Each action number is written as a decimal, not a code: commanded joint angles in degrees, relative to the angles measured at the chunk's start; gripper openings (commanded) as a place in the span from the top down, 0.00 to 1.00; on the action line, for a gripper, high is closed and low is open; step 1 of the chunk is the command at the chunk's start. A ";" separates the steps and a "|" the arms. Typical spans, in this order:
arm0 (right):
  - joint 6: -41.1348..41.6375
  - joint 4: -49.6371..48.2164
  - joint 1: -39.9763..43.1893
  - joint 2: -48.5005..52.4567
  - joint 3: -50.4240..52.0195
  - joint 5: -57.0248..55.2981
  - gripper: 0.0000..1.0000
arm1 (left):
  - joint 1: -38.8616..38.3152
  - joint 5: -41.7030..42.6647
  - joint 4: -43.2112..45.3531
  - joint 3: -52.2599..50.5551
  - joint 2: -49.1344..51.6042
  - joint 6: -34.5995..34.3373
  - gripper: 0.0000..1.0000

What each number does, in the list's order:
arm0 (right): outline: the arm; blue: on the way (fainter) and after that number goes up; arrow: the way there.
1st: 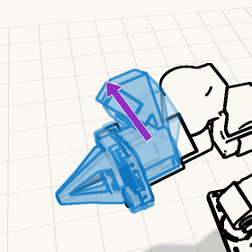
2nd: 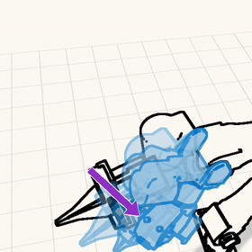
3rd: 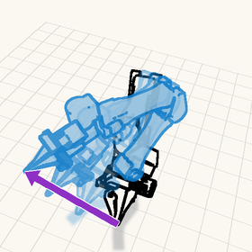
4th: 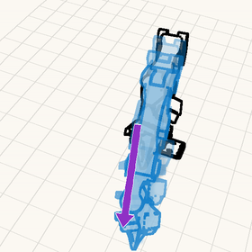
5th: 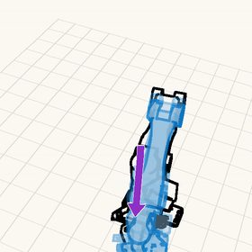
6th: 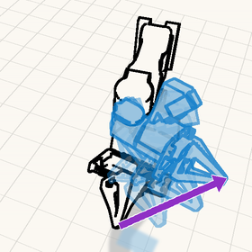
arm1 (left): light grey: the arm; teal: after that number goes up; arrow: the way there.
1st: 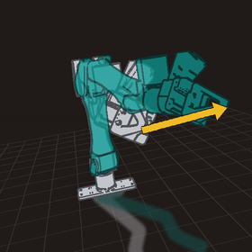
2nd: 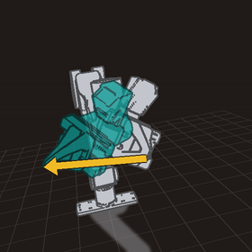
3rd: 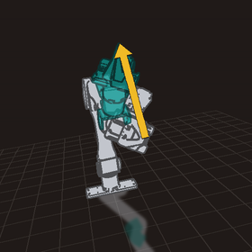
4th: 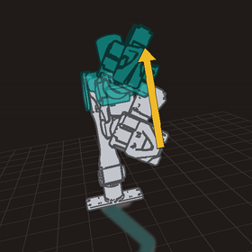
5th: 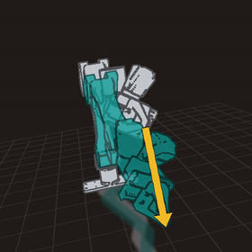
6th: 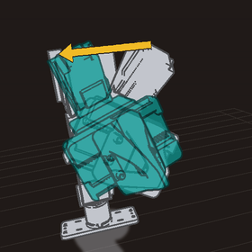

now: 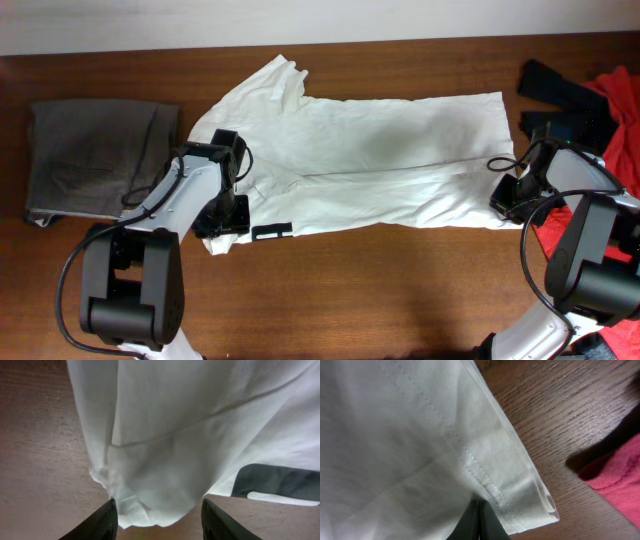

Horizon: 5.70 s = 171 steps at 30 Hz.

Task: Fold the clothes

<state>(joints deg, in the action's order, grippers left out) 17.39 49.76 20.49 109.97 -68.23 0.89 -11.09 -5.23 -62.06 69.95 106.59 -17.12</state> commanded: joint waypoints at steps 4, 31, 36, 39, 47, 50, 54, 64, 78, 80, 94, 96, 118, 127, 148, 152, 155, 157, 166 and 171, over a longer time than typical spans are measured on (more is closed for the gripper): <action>0.00 -1.14 0.22 1.09 1.68 -0.22 0.96 | 0.11 -0.83 0.44 -0.66 -0.72 0.00 0.40; -0.04 -1.18 0.17 1.09 1.68 -0.13 0.95 | 0.39 -15.56 4.07 -3.28 -0.70 -0.20 0.94; -0.04 -1.14 0.17 1.09 1.68 -1.51 0.95 | 1.14 -17.14 5.70 -3.19 -0.70 -0.20 0.76; -0.04 -1.14 0.17 1.09 1.68 -3.02 0.95 | 1.14 -17.11 5.53 -3.19 -0.70 -0.13 0.66; -0.04 -1.09 0.17 1.07 1.68 -4.39 0.91 | 1.14 -20.94 5.49 -1.57 -0.74 2.29 0.58; -0.04 -0.94 0.26 1.07 1.68 -4.66 0.87 | 1.14 -24.13 7.06 -0.74 -0.74 2.27 0.58; -0.17 -0.90 0.28 1.07 1.44 -4.66 0.77 | 1.14 -25.70 10.51 -0.74 -0.74 2.27 0.58; -4.76 9.46 0.26 1.01 -8.96 -4.59 0.58 | 1.14 -29.53 6.38 3.78 -2.08 2.21 0.56; -19.21 26.64 -3.32 0.98 -28.92 17.22 0.63 | 1.14 -14.21 2.19 17.66 -4.13 2.23 0.87; -21.66 27.23 -5.77 0.98 -28.83 20.22 0.88 | 1.14 -6.88 2.19 17.57 -3.89 2.21 0.99; -25.73 21.29 -32.50 1.20 -28.57 22.29 0.96 | 8.50 13.25 1.09 17.07 -1.31 -0.20 1.00; -24.96 19.21 -36.06 1.44 -28.35 22.27 0.96 | 10.49 16.06 0.52 16.70 -0.59 -0.17 1.00; -28.79 -6.25 -62.16 10.80 -28.33 4.28 0.53 | 14.49 21.92 14.43 0.94 6.03 -0.17 1.00; -29.20 -10.88 -64.41 13.49 -28.33 -0.11 0.40 | 16.57 21.97 14.95 0.94 7.32 -0.20 1.00; -29.57 -13.16 -64.70 17.18 -28.30 1.44 0.42 | 18.82 21.97 15.63 0.81 7.32 -1.51 1.00; -29.33 -12.63 -64.74 17.18 -28.30 3.17 0.41 | 18.82 21.97 16.02 0.42 7.32 -1.51 1.00; -29.33 -12.85 -64.74 17.18 -28.33 3.17 0.42 | 18.82 21.99 16.02 0.39 7.32 -1.51 1.00; -29.33 -13.09 -64.74 17.18 -28.33 3.17 0.42 | 18.82 21.97 16.02 0.39 7.32 -1.51 1.00; -28.26 -13.44 -64.74 18.75 -28.30 3.45 0.40 | 18.82 21.99 16.04 0.39 7.32 -1.51 1.00; -28.26 -14.29 -64.63 18.86 -28.35 3.37 0.39 | 18.82 21.97 15.98 0.39 7.32 -1.51 1.00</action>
<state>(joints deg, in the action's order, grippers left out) -11.75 35.86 -43.92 128.29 -96.20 3.75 7.49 17.61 -46.06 71.22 113.01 -18.04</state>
